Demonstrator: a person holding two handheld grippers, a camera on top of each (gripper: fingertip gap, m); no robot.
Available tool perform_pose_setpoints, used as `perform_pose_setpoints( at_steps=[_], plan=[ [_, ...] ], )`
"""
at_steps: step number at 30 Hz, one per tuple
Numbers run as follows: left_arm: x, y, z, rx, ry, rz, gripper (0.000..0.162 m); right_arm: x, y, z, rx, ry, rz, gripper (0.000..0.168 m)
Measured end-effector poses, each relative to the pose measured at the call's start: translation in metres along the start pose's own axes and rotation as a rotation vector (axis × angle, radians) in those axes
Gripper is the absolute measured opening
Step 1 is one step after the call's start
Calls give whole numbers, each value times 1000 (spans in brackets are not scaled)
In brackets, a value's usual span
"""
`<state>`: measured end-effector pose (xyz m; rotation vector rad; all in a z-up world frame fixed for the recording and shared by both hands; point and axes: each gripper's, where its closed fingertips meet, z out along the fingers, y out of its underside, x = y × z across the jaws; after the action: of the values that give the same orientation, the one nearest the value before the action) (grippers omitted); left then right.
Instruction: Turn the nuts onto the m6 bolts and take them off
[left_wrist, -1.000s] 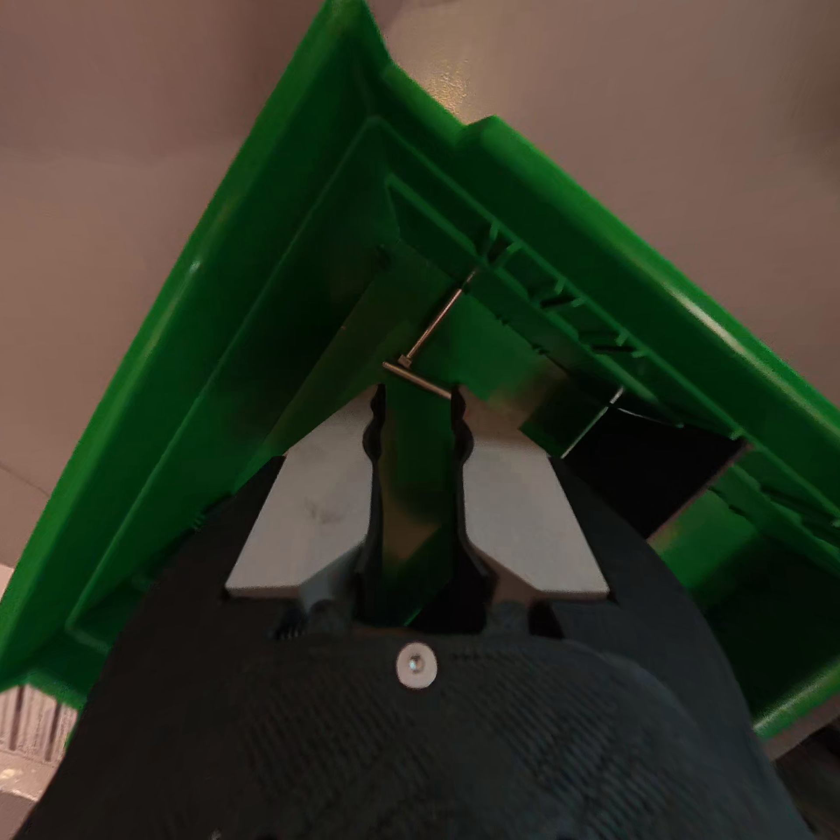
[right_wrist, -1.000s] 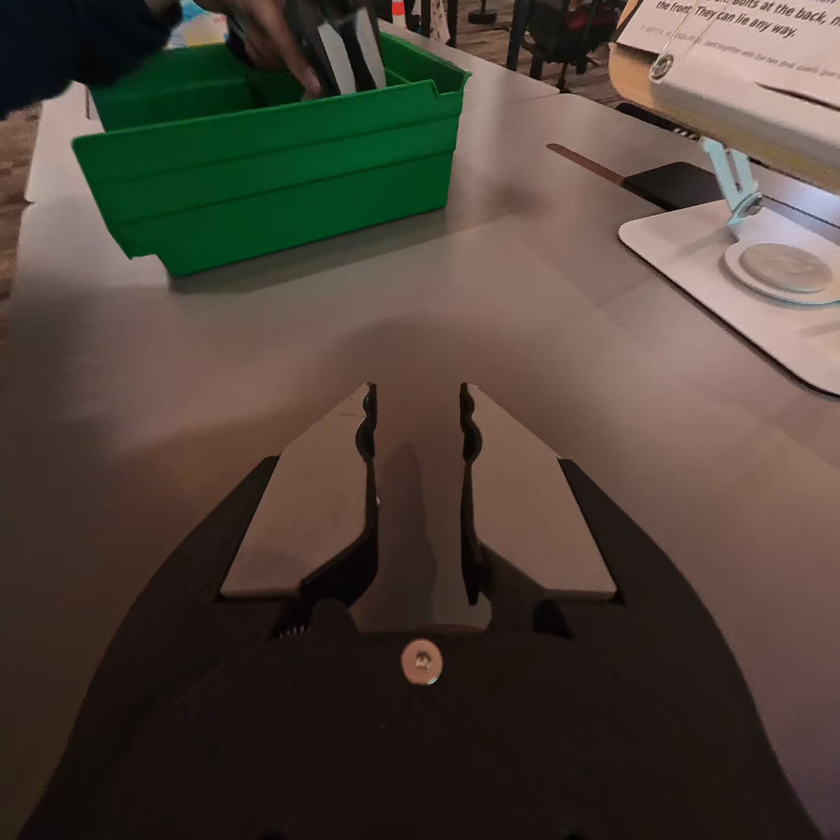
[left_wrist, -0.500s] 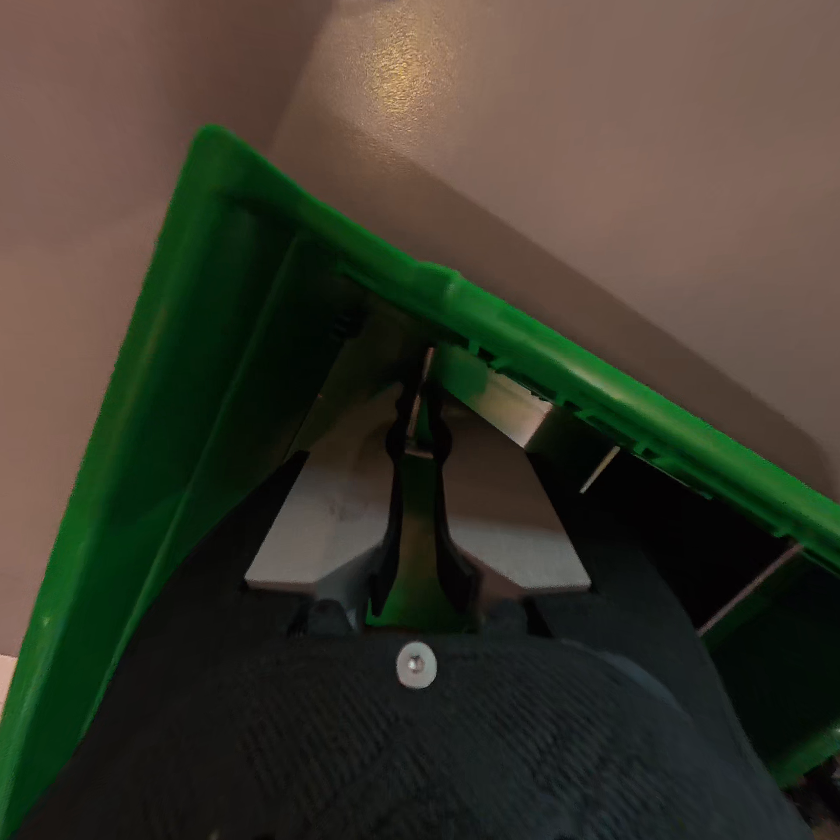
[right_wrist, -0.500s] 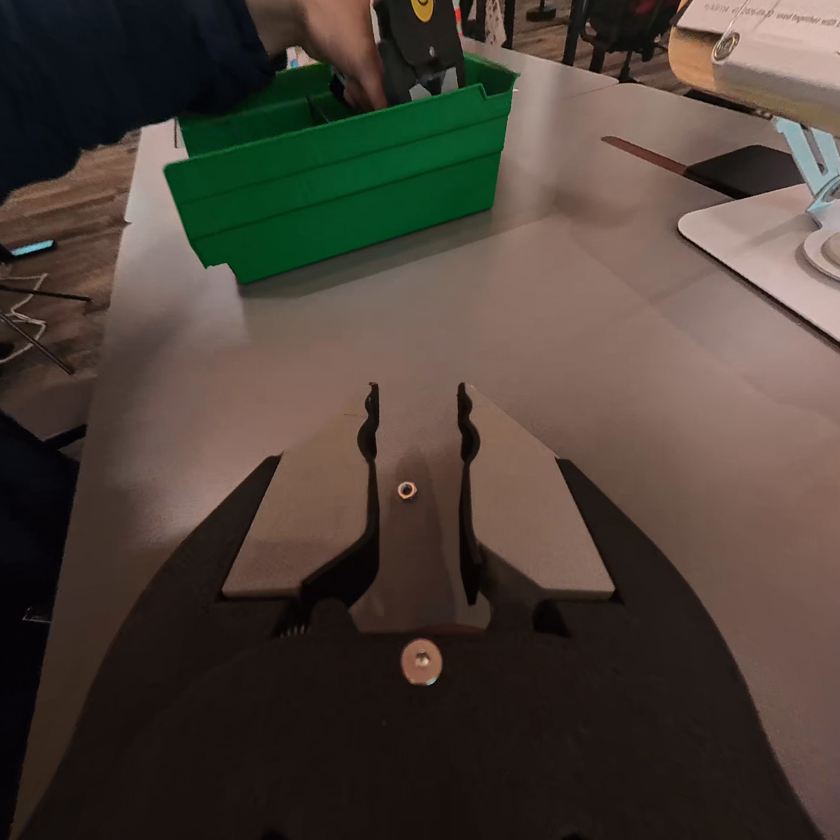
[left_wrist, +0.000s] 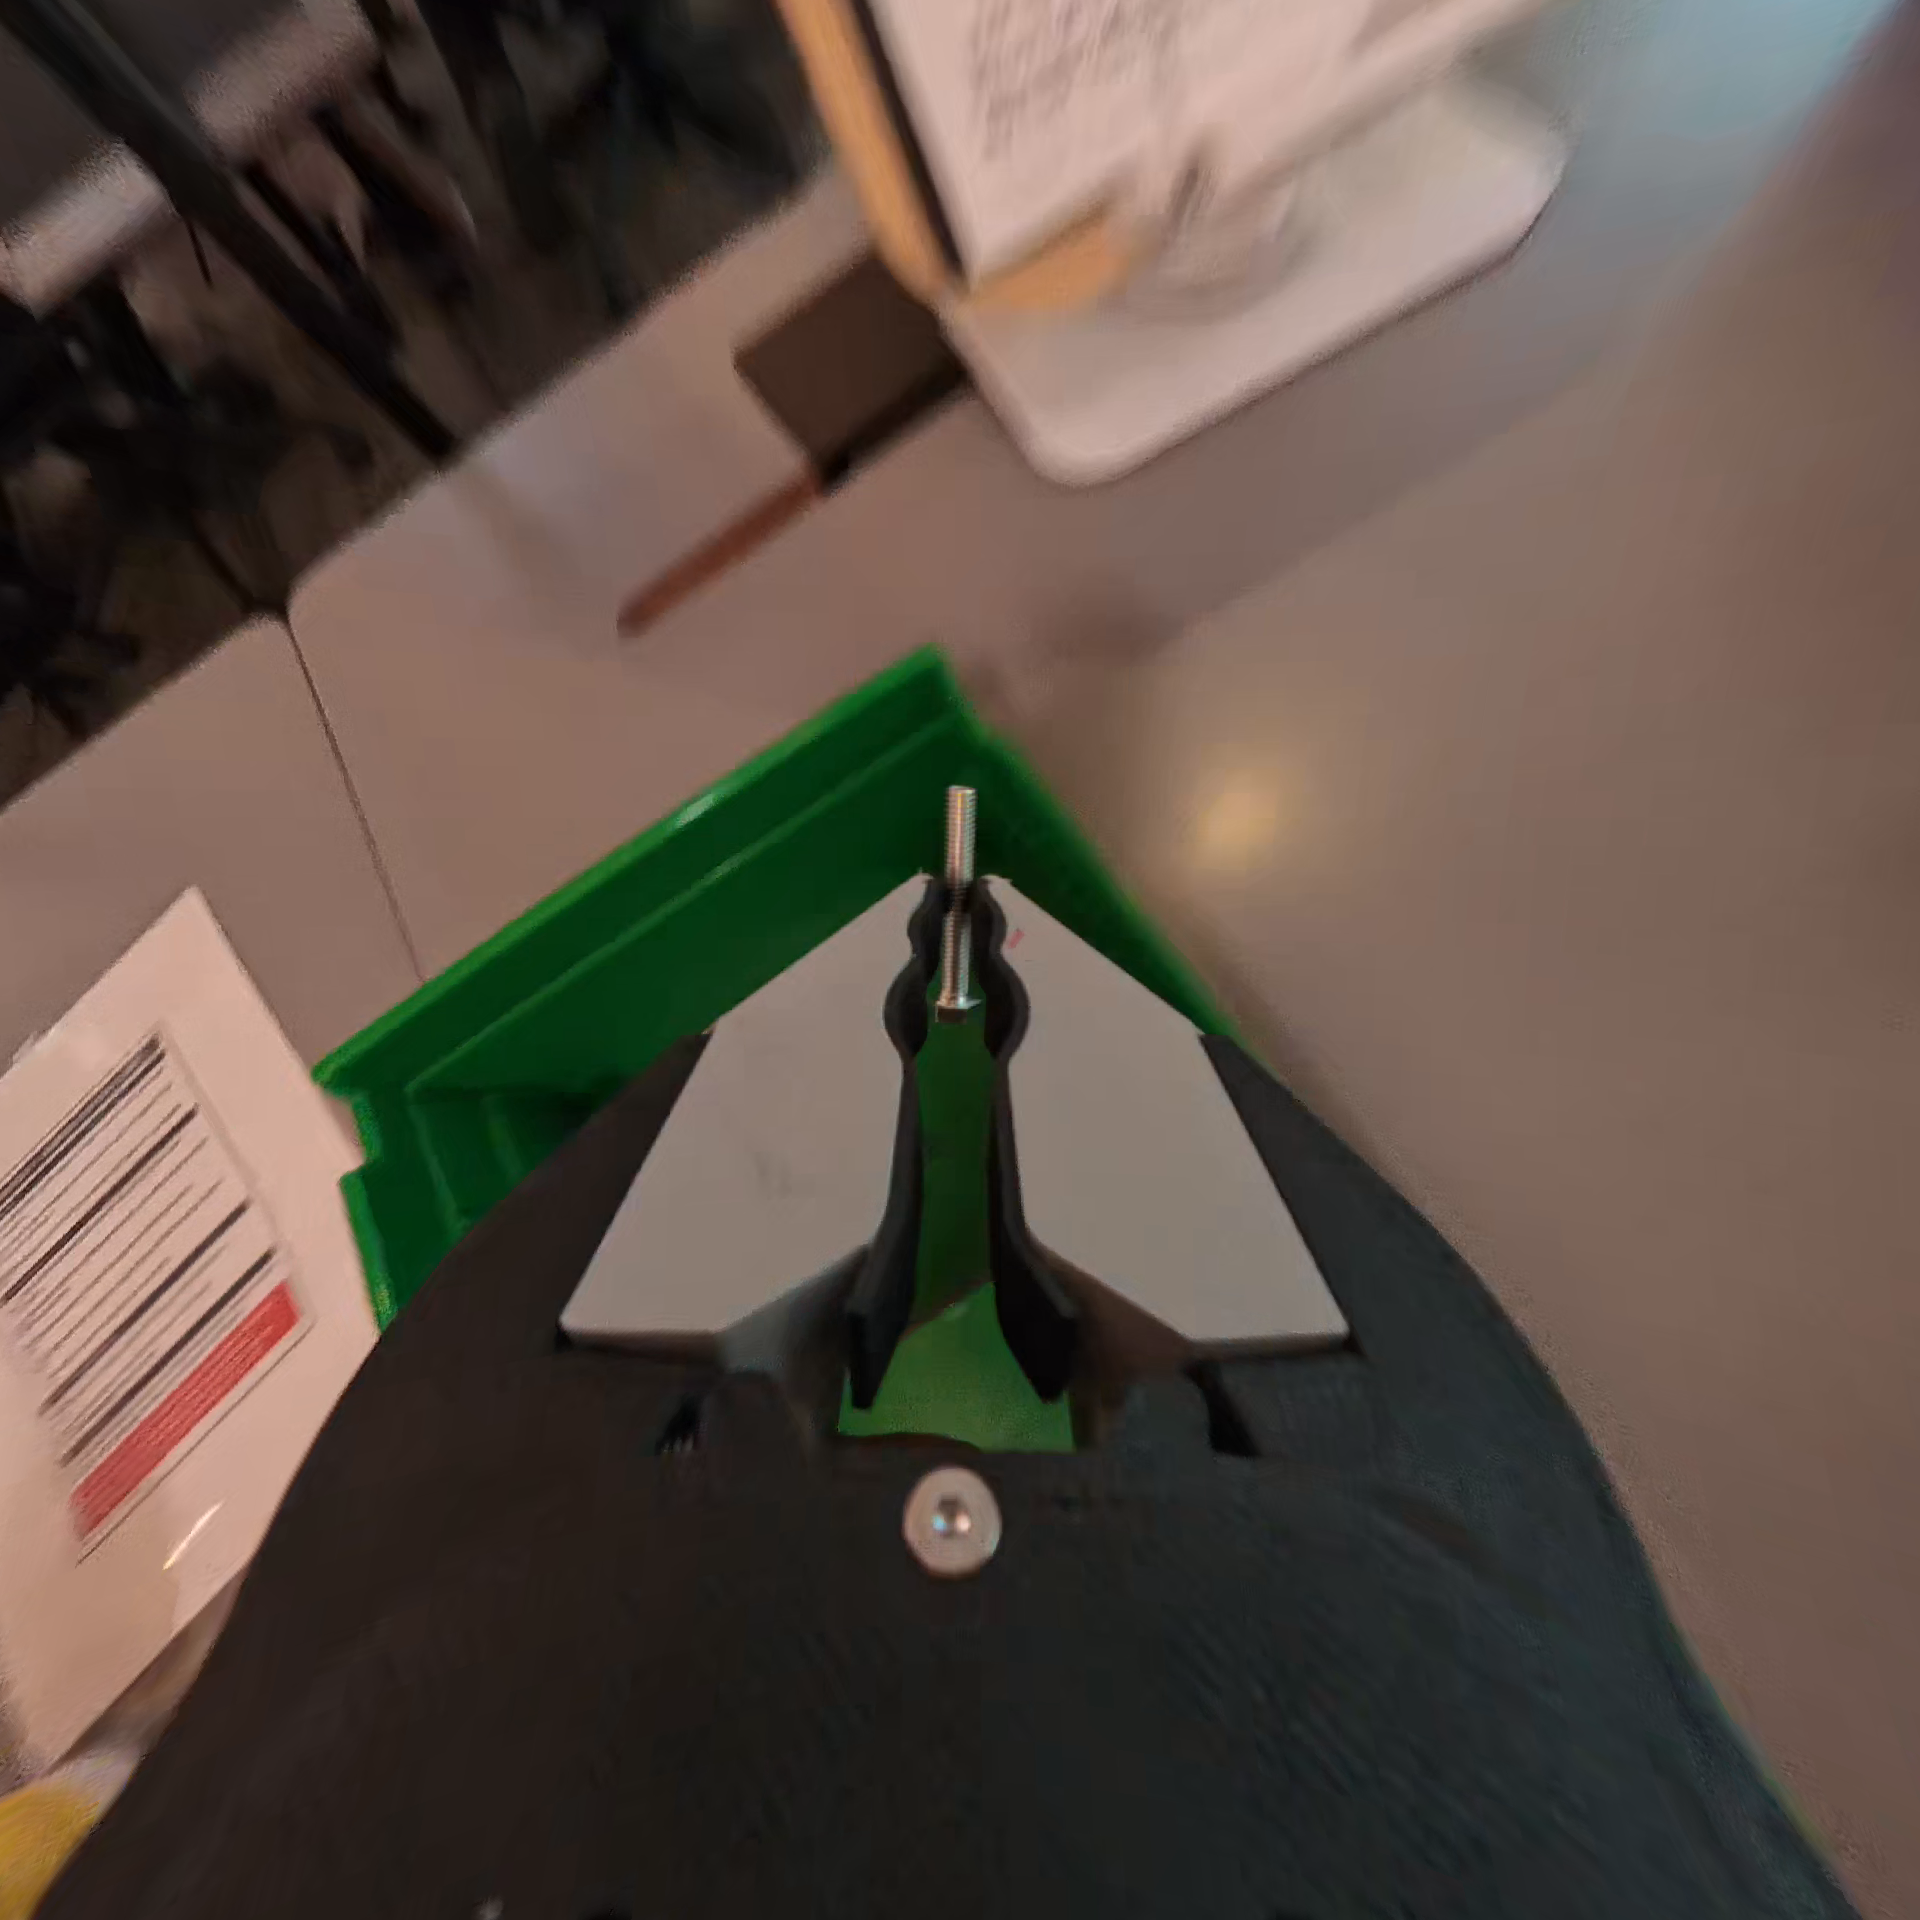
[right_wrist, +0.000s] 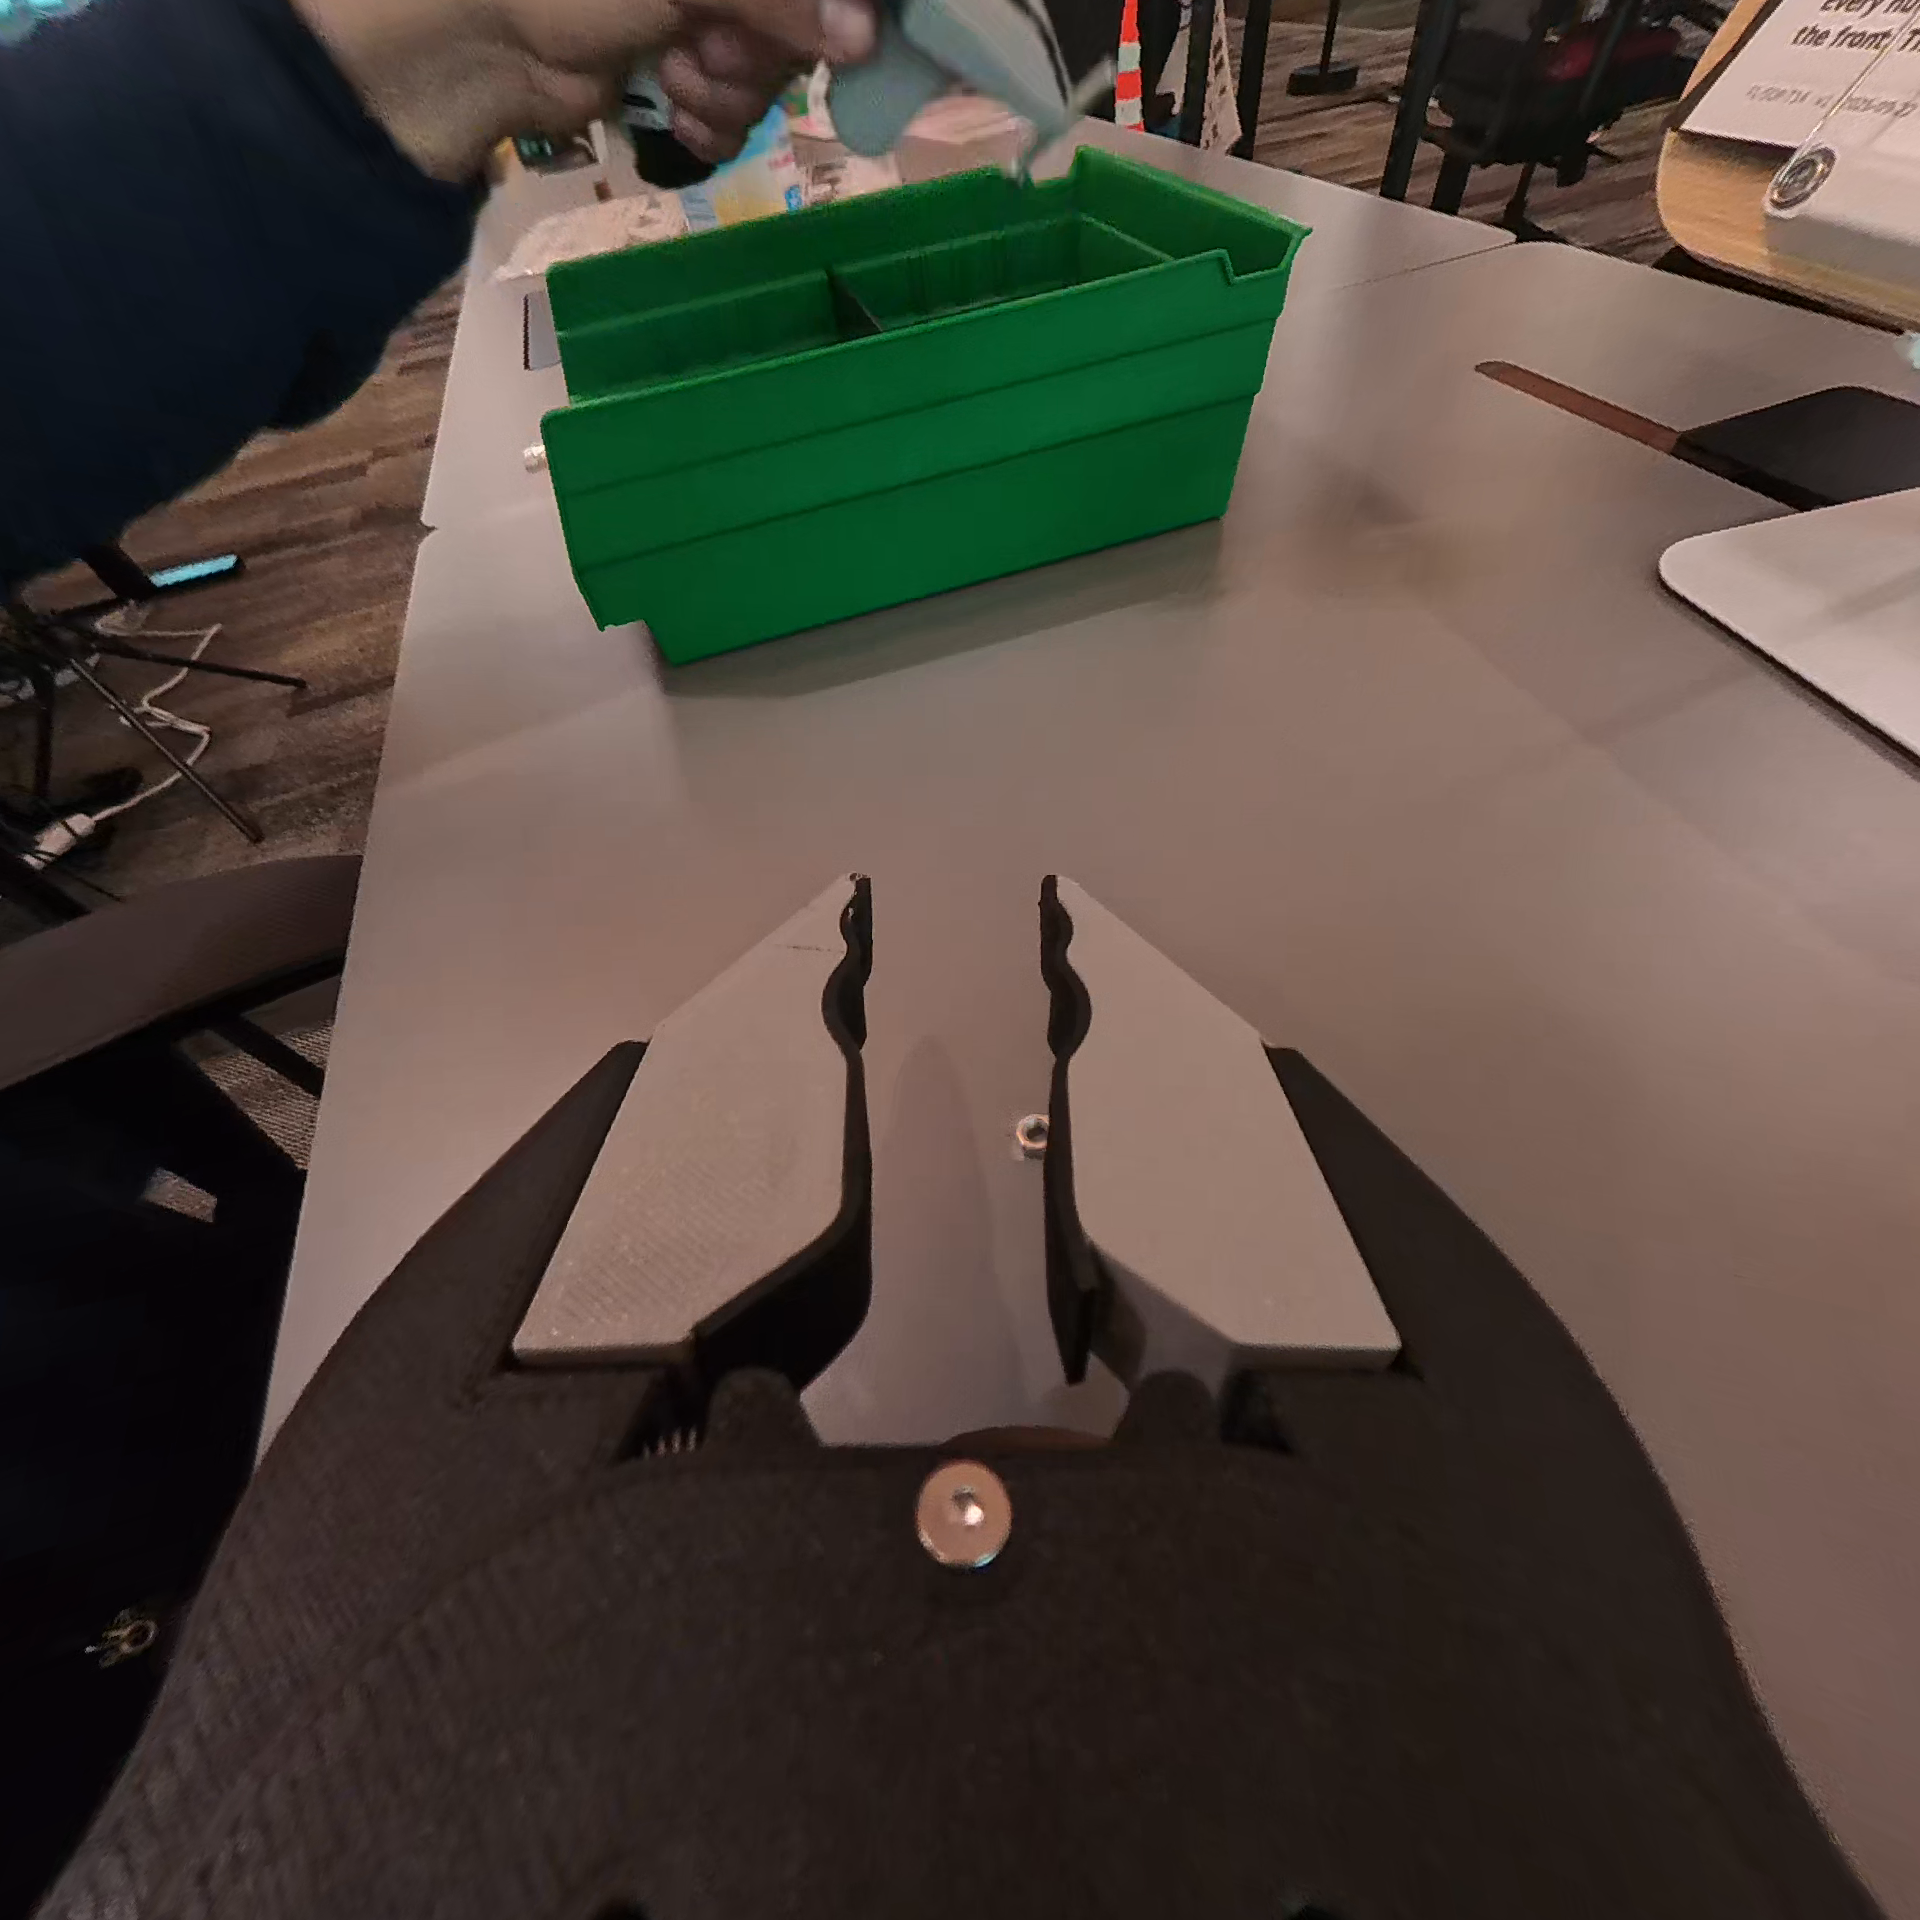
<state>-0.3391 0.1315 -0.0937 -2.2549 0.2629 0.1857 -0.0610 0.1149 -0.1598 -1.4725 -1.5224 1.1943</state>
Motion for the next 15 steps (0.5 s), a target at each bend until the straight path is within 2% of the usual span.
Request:
perform_pose_setpoints(
  at_steps=[1, 4, 7, 11, 15],
  plan=[
    [15, -19, -15, 100, 18, -21, 4, 0, -1, 0, 4, -6, 7, 30],
    [87, -70, -57, 379, 191, -54, 4, 2, -2, -3, 15, -11, 17, 30],
    [167, -89, -71, 522, 361, -14, 4, 3, -9, -9, 55, -15, 31, 31],
    [244, -86, -41, 569, 573, 6, 4, 9, -14, -16, 96, -1, 45, 31],
    [273, -75, 2, 570, 687, -49, 3, 16, -14, -18, 103, 24, 55, 31]
  ],
)
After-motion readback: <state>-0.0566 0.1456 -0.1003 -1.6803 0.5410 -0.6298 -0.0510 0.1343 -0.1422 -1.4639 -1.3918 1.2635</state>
